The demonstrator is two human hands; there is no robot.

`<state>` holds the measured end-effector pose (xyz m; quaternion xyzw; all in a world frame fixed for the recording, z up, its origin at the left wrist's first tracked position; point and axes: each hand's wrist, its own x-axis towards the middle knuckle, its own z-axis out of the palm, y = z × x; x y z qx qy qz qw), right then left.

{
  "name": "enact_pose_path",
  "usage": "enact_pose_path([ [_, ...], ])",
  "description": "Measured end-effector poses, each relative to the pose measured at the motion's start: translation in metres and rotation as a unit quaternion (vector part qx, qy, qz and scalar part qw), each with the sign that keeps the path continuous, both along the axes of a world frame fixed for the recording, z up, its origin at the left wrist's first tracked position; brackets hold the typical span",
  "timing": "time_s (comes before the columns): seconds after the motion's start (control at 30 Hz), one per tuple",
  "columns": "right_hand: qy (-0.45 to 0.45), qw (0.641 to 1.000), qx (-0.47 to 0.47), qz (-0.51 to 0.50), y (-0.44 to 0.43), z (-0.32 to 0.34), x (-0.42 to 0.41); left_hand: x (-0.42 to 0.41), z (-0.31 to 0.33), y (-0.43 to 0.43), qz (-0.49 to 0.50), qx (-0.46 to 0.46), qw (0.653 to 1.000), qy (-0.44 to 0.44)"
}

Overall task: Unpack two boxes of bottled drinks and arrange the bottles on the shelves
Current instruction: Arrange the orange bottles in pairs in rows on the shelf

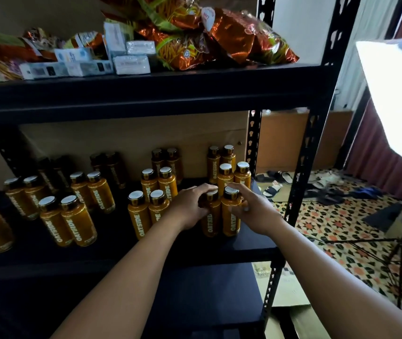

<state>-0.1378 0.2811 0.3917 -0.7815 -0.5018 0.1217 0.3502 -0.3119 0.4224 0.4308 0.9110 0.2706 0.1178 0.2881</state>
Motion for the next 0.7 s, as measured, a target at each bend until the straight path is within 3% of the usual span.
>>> enact_pose_path([
  [0.3,0.005,0.999,0.040,-0.016,-0.013,-0.009,-0.003,0.006,-0.002,-0.013,0.000,-0.009,1.000,-0.025],
  [0.7,0.013,0.999,0.018,-0.027,-0.019,-0.001,-0.002,0.013,-0.010,-0.011,0.002,-0.020,0.998,-0.055],
])
